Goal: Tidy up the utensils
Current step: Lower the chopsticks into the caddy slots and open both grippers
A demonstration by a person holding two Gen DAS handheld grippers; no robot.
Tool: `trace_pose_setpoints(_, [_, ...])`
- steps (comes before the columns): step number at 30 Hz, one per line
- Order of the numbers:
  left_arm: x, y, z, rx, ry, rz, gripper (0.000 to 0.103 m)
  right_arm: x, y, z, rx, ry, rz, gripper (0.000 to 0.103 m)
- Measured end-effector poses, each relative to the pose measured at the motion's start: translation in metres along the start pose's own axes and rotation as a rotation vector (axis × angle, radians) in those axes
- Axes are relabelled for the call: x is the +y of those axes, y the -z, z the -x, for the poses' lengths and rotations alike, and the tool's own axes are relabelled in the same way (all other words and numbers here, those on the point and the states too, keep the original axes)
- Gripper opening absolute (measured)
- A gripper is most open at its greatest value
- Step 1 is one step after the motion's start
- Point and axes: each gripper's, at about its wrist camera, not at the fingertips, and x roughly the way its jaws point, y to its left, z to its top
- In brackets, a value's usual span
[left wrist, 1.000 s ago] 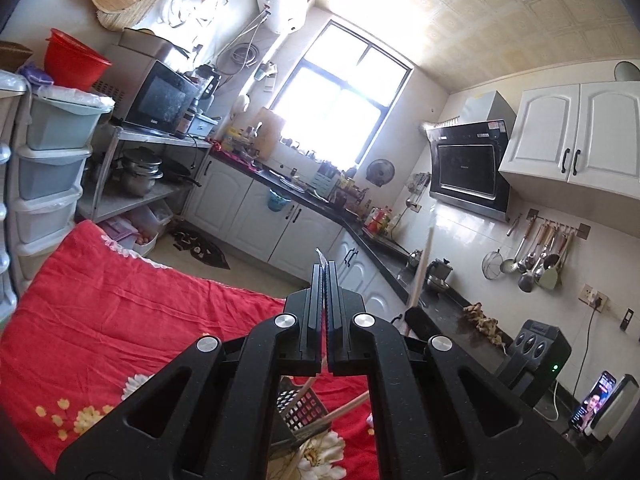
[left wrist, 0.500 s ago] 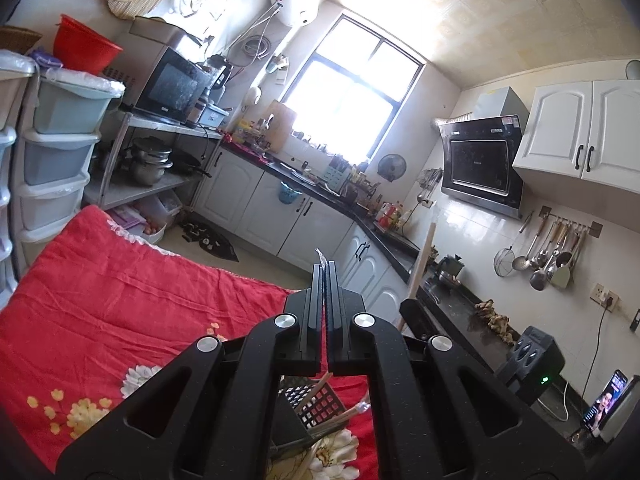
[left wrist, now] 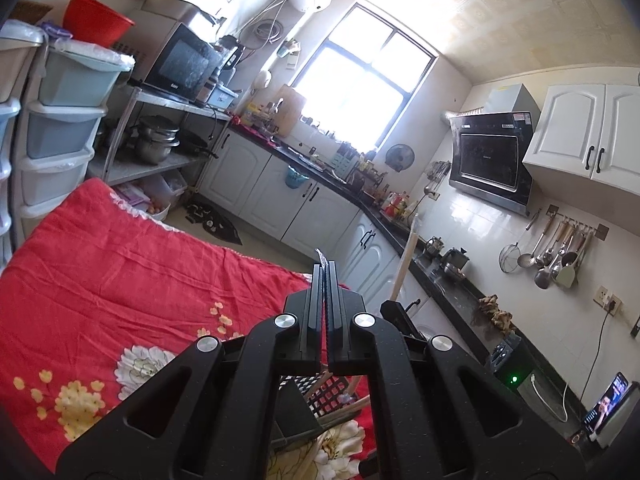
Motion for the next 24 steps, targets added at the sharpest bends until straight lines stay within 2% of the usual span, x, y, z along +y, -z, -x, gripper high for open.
trace_pose_setpoints(4, [0.004,0.004,-0.002,0.015,-0.010,0.012,0.000,-0.002,0.002,0.002,0.011,-0.002,-0.014,0.021])
trace_pose_setpoints(6, [0.006,0.006,-0.002,0.018,-0.014,0.019,0.000,-0.002,0.003,0.005,0.012,-0.003,-0.014,0.022])
trace_pose_setpoints(9, [0.007,0.008,-0.001,0.022,-0.023,0.024,0.009,-0.003,0.004,0.009,0.025,-0.006,-0.018,0.022])
trace_pose_setpoints(12, [0.007,0.009,0.001,0.021,-0.030,0.020,0.010,-0.006,0.004,0.013,0.038,-0.005,-0.027,0.025])
trace_pose_setpoints(15, [0.006,0.011,0.004,0.020,-0.039,0.015,0.020,-0.006,0.004,0.017,0.049,-0.002,-0.031,0.026])
trace_pose_setpoints(24, [0.004,0.017,0.012,0.040,-0.049,0.005,0.032,-0.004,0.004,0.032,0.101,-0.005,-0.040,0.028])
